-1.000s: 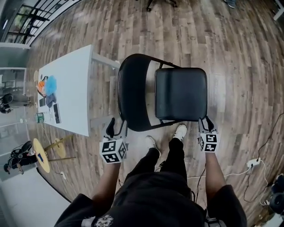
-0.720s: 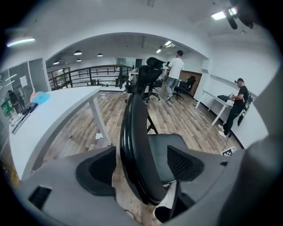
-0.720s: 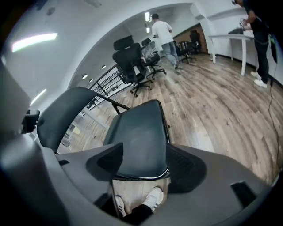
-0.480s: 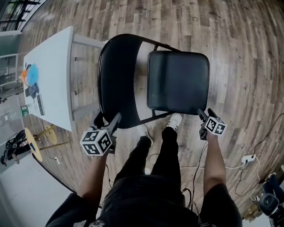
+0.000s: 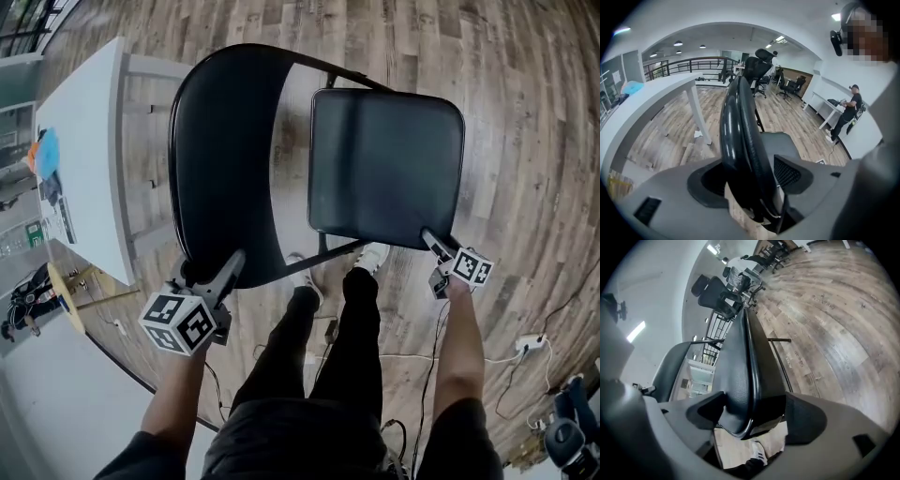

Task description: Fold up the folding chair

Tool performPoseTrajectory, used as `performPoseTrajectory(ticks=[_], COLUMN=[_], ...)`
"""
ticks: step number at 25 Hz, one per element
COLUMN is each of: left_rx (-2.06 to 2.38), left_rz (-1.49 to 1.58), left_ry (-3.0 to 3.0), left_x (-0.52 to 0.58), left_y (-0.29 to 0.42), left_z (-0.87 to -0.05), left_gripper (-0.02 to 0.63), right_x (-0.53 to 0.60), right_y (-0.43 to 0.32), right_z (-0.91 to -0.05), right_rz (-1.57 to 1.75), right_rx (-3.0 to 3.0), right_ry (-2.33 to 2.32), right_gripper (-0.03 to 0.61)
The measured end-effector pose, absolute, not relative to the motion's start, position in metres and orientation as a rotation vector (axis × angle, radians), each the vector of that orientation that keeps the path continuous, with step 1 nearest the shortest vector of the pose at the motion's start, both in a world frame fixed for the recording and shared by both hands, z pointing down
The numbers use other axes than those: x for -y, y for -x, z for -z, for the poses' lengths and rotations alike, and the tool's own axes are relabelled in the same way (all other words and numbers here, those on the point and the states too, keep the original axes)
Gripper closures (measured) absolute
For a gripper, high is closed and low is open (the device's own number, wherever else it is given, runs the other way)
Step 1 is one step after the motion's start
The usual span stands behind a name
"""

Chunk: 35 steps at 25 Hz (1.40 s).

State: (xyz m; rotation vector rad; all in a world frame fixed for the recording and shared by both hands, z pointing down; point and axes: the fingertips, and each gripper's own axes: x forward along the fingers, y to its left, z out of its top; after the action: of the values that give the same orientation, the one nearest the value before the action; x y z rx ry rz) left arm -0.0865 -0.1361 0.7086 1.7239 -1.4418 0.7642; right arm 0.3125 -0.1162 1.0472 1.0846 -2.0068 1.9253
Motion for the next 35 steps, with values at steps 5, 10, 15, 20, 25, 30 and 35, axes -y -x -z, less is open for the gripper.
performPoseTrajectory(ticks=[5, 10, 15, 20, 25, 30, 35], left_rx=[1.442, 1.437, 1.478, 1.515, 1.572, 1.613, 1.657], left_rz=[-0.672, -0.636, -0.631, -0.624, -0.615, -0.602, -0.58], left_ry=[-1.722, -1.723, -1.738, -1.743, -1.763, -1.798, -1.846], left_x=[0.137, 0.139, 0.141, 0.14, 0.14, 0.139, 0.136], left_y=[0.079, 0.078, 0.091, 0.093, 0.095, 0.092, 0.103], left_z=[-0.713, -0.711, -0.7, -0.678, -0.647, -0.609, -0.574], left_gripper=[0.447, 0.466, 0.465, 0.465, 0.466, 0.483, 0.499], right_x=[0.113, 0.113, 0.117, 0.127, 0.133, 0.12, 0.104], right_y=[-0.305, -0.313, -0.295, -0.286, -0.267, -0.232, -0.18], right_z=[-1.05, -1.047, -1.024, -0.986, -0.941, -0.881, -0.818], right_rz=[-2.04, -2.01, -2.036, -1.983, -1.907, -1.813, -1.704], right_rx=[1.999, 1.938, 2.013, 2.099, 2.189, 2.263, 2.346], right_ry=[-1.031, -1.043, -1.012, -0.994, -0.853, -0.71, -0.53], right_gripper=[0.206, 0.207, 0.223, 0.261, 0.296, 0.336, 0.35])
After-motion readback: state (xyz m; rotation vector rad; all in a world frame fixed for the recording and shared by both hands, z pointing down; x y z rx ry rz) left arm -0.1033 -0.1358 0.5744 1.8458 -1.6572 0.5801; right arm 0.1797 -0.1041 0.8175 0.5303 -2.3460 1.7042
